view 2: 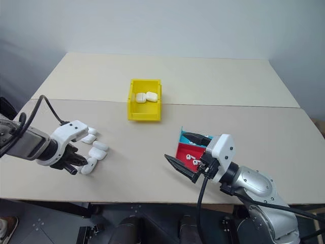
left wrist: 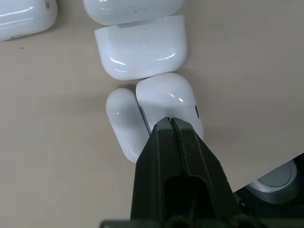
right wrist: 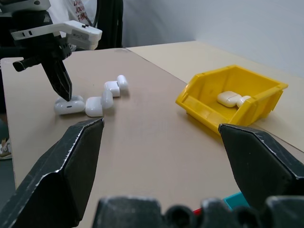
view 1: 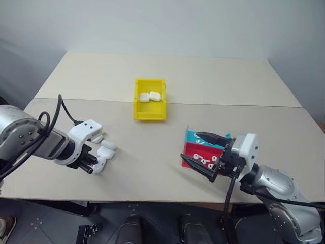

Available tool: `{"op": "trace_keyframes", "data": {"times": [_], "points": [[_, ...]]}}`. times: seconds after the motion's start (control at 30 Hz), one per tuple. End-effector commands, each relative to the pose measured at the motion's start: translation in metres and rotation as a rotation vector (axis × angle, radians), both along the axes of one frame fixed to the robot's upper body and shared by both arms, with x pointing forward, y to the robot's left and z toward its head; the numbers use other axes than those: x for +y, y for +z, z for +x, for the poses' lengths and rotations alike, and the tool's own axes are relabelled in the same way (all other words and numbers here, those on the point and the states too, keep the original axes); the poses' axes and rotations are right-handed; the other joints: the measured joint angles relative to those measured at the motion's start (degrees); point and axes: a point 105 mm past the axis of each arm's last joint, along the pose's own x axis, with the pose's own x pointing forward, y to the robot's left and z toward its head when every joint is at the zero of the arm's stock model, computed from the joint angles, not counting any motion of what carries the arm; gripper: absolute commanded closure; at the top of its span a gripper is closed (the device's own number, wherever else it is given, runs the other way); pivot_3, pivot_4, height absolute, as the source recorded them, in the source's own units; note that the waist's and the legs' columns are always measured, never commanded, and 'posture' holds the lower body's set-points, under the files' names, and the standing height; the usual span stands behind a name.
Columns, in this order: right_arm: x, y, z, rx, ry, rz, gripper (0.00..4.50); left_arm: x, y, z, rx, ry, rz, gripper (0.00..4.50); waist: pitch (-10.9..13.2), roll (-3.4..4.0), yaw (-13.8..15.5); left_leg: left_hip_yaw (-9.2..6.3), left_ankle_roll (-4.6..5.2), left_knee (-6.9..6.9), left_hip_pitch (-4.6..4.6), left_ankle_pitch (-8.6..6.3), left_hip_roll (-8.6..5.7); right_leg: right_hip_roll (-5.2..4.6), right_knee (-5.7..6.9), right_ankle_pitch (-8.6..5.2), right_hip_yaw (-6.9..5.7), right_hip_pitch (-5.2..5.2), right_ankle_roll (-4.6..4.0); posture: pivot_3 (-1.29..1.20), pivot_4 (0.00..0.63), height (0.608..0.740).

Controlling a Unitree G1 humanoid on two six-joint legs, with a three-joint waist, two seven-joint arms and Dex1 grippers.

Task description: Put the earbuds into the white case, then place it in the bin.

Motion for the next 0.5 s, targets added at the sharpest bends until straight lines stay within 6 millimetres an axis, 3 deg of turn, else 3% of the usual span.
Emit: {"op": "trace_keyframes", "data": {"times": [0.03, 0.23, 0.5], "points": [[0.000, 0.013, -0.005, -0.063, -0.008, 0.009, 0.00, -0.003, 0.000, -0.001, -0.012, -0.015, 0.011, 4.48, 0.0, 0.00, 0.0, 0.00, 0.00, 0.00, 0.00, 0.00, 0.00, 0.00, 0.00, 0.00, 0.00, 0.00, 0.00, 0.00, 0.150, 0.740], [0.000, 0.013, -0.006, -0.063, -0.011, 0.010, 0.00, -0.013, -0.002, -0.004, -0.014, -0.062, -0.006, 4.48, 0.0, -0.01, 0.0, -0.01, 0.00, 0.00, 0.00, 0.00, 0.00, 0.00, 0.00, 0.00, 0.00, 0.01, 0.00, 0.00, 0.150, 0.740], [0.000, 0.013, -0.005, -0.061, -0.008, 0.011, 0.00, -0.025, 0.027, -0.012, -0.087, -0.156, -0.044, 4.48, 0.0, 0.00, 0.0, -0.01, 0.00, 0.00, -0.01, 0.00, 0.00, 0.00, -0.01, 0.00, 0.00, 0.00, 0.00, 0.00, 0.150, 0.740]]}}
